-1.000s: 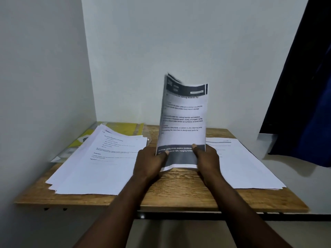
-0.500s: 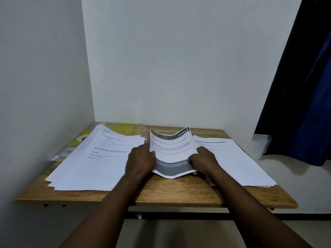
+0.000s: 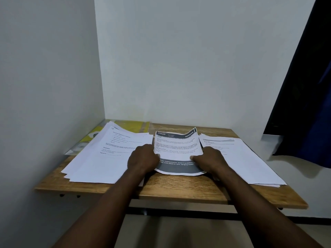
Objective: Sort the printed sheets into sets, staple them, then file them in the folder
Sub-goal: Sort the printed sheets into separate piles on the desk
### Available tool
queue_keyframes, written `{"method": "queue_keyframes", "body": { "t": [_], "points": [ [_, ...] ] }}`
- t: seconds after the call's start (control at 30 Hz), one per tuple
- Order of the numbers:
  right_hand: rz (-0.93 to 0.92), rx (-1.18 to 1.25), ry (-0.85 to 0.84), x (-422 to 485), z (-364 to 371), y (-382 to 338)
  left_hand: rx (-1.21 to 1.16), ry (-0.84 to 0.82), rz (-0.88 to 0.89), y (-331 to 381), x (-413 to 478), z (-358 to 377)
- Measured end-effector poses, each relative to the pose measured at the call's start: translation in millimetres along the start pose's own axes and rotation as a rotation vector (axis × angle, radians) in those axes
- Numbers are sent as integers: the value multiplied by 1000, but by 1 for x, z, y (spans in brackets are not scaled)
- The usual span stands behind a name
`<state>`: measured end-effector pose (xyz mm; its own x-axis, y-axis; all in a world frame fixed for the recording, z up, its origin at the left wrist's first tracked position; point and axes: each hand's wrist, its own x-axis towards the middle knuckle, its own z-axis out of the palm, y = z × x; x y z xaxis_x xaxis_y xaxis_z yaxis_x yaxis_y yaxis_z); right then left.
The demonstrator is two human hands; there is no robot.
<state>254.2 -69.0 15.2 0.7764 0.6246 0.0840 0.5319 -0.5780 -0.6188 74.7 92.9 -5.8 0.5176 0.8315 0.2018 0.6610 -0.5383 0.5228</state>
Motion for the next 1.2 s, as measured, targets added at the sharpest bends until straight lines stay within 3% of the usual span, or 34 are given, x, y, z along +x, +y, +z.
{"method": "queue_keyframes", "body": {
  "t": [0.33,1.2],
  "points": [
    [44,44,8,2,-2,3,-142,21,-192,-2,19,2],
    [64,39,11,5,0,3,-104,48,-161,0,11,0]
  ]
}}
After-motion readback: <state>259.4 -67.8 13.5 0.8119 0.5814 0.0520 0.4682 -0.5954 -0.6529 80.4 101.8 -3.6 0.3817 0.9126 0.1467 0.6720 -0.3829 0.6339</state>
